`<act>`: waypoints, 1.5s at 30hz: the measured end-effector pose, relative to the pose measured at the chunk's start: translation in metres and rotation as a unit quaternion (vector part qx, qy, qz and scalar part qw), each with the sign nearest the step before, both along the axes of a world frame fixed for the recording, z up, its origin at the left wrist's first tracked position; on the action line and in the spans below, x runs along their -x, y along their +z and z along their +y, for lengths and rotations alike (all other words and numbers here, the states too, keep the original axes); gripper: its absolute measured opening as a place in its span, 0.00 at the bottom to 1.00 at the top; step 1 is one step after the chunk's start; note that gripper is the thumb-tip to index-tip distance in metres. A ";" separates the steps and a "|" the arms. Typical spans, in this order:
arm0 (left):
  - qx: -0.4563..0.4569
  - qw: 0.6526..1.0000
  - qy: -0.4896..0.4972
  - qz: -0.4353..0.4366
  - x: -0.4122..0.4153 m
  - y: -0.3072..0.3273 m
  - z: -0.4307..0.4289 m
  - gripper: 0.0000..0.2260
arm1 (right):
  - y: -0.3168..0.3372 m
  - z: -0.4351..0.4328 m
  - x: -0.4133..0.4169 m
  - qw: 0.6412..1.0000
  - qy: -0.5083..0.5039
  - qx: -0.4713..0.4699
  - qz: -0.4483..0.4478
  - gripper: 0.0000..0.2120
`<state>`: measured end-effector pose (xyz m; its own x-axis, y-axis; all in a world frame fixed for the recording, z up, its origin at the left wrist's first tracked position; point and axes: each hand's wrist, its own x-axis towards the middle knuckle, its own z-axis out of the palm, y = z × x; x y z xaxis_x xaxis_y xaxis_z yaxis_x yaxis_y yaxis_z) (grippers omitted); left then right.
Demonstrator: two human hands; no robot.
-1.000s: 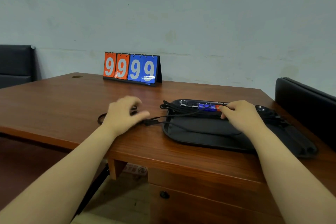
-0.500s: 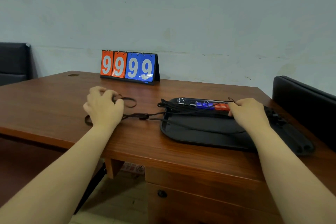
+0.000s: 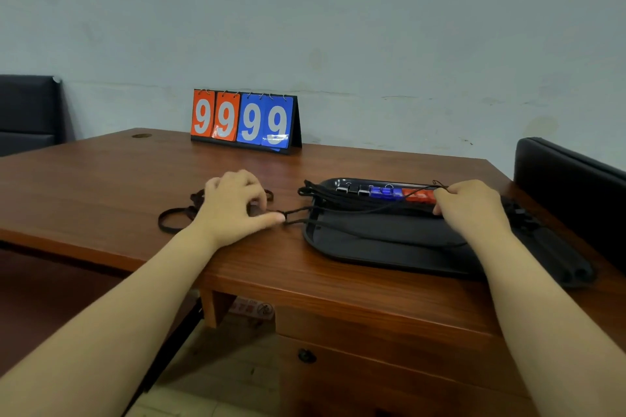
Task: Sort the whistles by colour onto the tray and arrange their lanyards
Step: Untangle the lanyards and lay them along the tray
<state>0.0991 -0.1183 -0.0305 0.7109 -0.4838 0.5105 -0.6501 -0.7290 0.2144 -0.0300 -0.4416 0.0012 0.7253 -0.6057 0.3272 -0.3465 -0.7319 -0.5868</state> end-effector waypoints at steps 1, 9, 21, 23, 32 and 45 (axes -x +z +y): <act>-0.045 0.998 -0.012 0.029 -0.001 0.000 -0.002 0.18 | 0.000 0.000 0.000 1.000 0.000 0.000 0.005 0.15; 0.370 0.909 0.118 0.149 -0.008 0.007 0.002 0.13 | 0.000 -0.003 -0.002 0.997 -0.002 -0.007 0.072 0.15; 0.064 0.977 0.132 -0.153 0.008 0.004 -0.011 0.11 | -0.004 -0.005 -0.003 0.998 0.003 -0.004 0.065 0.15; 0.053 0.995 0.021 -0.085 0.018 0.007 -0.016 0.10 | -0.003 -0.003 -0.001 0.998 0.011 -0.001 0.064 0.12; 0.145 0.965 -0.056 0.210 0.037 0.010 -0.039 0.11 | 0.004 0.005 0.008 0.999 0.020 -0.045 0.009 0.19; 0.560 0.679 -0.033 0.473 0.017 0.031 -0.049 0.04 | 0.013 -0.078 0.052 0.983 0.081 -0.150 -0.063 0.11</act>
<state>0.0820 -0.1670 0.0001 0.9730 -0.2145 -0.0850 0.1409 0.2605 0.9551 -0.0824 -0.5193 0.0137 0.7853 -0.5686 0.2450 -0.1510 -0.5596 -0.8149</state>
